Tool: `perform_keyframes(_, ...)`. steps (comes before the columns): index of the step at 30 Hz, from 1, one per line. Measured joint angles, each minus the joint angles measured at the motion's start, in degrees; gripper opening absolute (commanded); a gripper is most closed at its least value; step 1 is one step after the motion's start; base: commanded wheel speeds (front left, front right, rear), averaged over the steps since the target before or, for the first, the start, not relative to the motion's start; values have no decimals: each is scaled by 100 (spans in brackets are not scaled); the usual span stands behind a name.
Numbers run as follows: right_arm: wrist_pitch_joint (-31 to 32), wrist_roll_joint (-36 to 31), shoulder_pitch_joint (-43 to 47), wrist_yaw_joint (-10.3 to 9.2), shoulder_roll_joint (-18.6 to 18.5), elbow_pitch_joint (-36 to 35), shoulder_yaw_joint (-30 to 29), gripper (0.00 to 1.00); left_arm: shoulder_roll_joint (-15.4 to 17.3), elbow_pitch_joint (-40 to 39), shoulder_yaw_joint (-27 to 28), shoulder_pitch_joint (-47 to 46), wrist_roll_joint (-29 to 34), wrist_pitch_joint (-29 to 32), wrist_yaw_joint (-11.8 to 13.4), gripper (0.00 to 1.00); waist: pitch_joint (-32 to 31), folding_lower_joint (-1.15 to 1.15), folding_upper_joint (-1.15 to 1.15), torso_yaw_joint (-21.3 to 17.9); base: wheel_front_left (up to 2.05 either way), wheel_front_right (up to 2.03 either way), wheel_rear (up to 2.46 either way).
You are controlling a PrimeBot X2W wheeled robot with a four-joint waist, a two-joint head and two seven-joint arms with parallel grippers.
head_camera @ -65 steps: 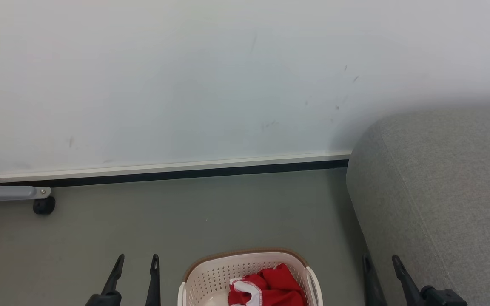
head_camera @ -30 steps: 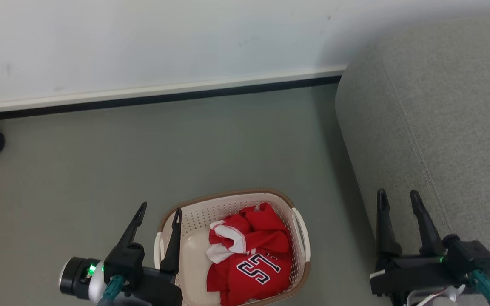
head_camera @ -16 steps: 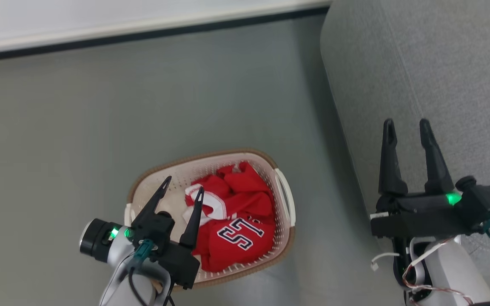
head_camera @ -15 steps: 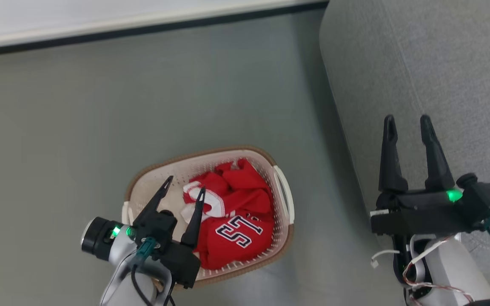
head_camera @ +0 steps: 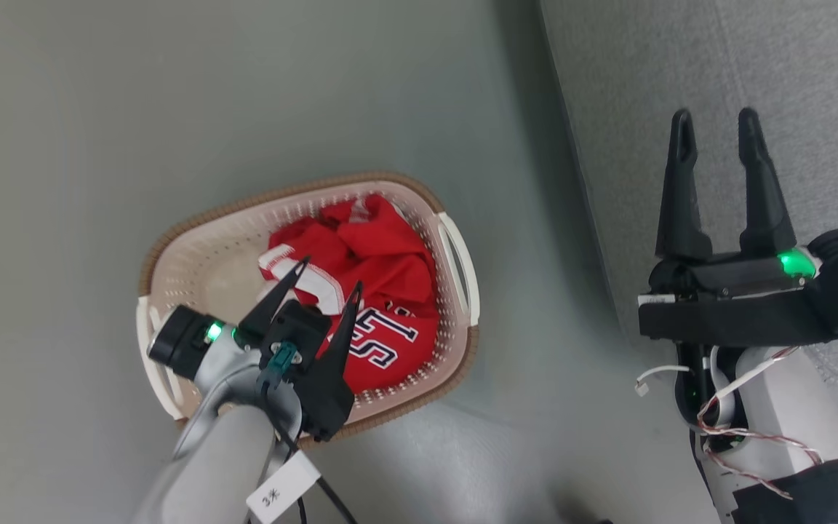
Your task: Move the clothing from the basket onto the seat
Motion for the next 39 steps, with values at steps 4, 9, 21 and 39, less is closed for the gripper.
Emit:
perform_keyframes(4, 0, 7, -212, 1, 2, -99, -15, 100, 30, 172, -20, -311, 149, 97, -2, 100, 347, 0, 0, -86, 0, 0, 0)
perform_keyframes(9, -1, 47, -491, 1, 16, -126, -42, 100, 110, 400, -30, -655, 223, 146, -51, 100, 779, 0, 0, -183, 0, 0, 0)
perform_keyframes(21, -1, 66, -725, 51, 41, 73, -25, 100, 253, 981, -8, -940, 302, 40, -37, 100, 1438, -1, 0, -391, 0, 0, 0)
perform_keyframes(39, 0, 292, -783, 52, 58, 192, 144, 100, 541, 1686, -131, -1439, 687, -65, 142, 100, 1654, -1, -2, -627, 0, 0, 0)
